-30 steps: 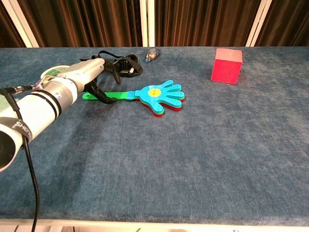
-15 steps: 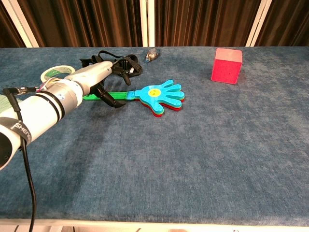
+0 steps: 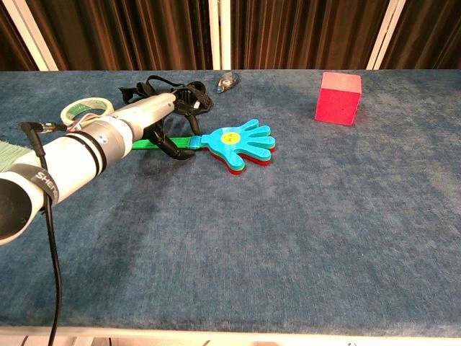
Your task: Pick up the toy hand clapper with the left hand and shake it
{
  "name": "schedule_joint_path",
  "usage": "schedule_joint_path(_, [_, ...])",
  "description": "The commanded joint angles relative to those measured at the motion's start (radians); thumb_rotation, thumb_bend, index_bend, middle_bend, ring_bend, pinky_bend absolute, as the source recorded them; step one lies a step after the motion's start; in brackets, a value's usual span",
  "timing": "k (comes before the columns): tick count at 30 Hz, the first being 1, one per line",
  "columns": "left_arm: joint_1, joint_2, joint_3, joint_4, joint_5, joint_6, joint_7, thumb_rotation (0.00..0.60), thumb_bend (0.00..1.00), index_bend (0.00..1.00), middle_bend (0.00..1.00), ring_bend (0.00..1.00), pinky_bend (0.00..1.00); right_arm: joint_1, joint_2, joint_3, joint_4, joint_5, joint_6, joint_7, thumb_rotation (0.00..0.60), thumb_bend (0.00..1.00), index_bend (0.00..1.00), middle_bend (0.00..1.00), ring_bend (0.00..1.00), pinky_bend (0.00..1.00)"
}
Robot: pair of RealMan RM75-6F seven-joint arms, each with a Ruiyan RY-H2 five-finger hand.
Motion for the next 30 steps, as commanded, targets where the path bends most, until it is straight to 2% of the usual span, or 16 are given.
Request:
schedule_joint_path(1, [-0.003,0.0,0.004,0.0,-0.001,-0.004,0.001,0.6,0.29,0.43,0.1,0.0,0.01,0.0,0.001,0.001,0.001,0.001,0.001,0.002,0.6,0.29,0.0,0.0,0.0,0.0])
schedule_joint_path(5, [-0.005,-0.005,0.006,0.005,-0.008,-0.008,-0.001,0.6,0.33,0.46,0.1,0.0,0.01,-0.001,0.001,0.001,0.002,-0.001,0.003,0.005,0.6,0.29,0.0,0.0,0.0,0.0])
schedule_joint_path(8, [-0.005,-0.007,0.005,0.006,-0.01,0.003,0.005,0.6,0.35,0.53,0.11,0.0,0.02,-0.001,0.001,0.001,0.003,-0.002,0.004,0.008,0.6,0.29,0.0,0.0,0.0,0.0])
schedule_joint_path(11, [-0.001,-0.003,-0.002,-0.006,-0.002,0.031,-0.002,0.6,0.39,0.59,0.14,0.01,0.09,-0.002,0.0,0.002,0.008,-0.002,0.007,0.014,0.6,0.29,0.0,0.0,0.0,0.0])
schedule_joint_path(12, [0.001,-0.001,-0.003,-0.01,0.007,0.046,-0.005,0.6,0.4,0.6,0.17,0.03,0.14,-0.003,0.0,0.002,0.009,-0.002,0.007,0.016,0.6,0.29,0.0,0.0,0.0,0.0])
schedule_joint_path(16, [0.013,0.023,0.009,-0.03,0.068,0.105,-0.022,0.6,0.41,0.63,0.36,0.23,0.34,-0.005,-0.001,0.002,0.016,-0.002,0.011,0.023,0.6,0.29,0.0,0.0,0.0,0.0])
schedule_joint_path(18, [0.018,0.042,0.017,-0.044,0.083,0.106,-0.03,0.6,0.41,0.63,0.44,0.31,0.41,-0.006,-0.002,0.002,0.018,-0.002,0.011,0.025,0.6,0.29,0.0,0.0,0.0,0.0])
schedule_joint_path(22, [0.023,0.082,0.04,-0.069,0.082,0.082,0.005,0.6,0.42,0.63,0.6,0.46,0.62,-0.005,-0.004,0.001,0.017,-0.005,0.01,0.023,0.6,0.29,0.0,0.0,0.0,0.0])
schedule_joint_path(24, [0.023,0.095,0.051,-0.075,0.072,0.066,0.031,0.6,0.42,0.63,0.64,0.52,0.69,-0.005,-0.005,-0.001,0.015,-0.009,0.011,0.02,0.6,0.3,0.0,0.0,0.0,0.0])
schedule_joint_path(30, [0.02,0.126,0.07,-0.095,0.039,0.037,0.1,0.6,0.42,0.6,0.67,0.63,0.83,-0.003,-0.004,-0.002,0.009,-0.017,0.014,0.016,0.6,0.3,0.0,0.0,0.0,0.0])
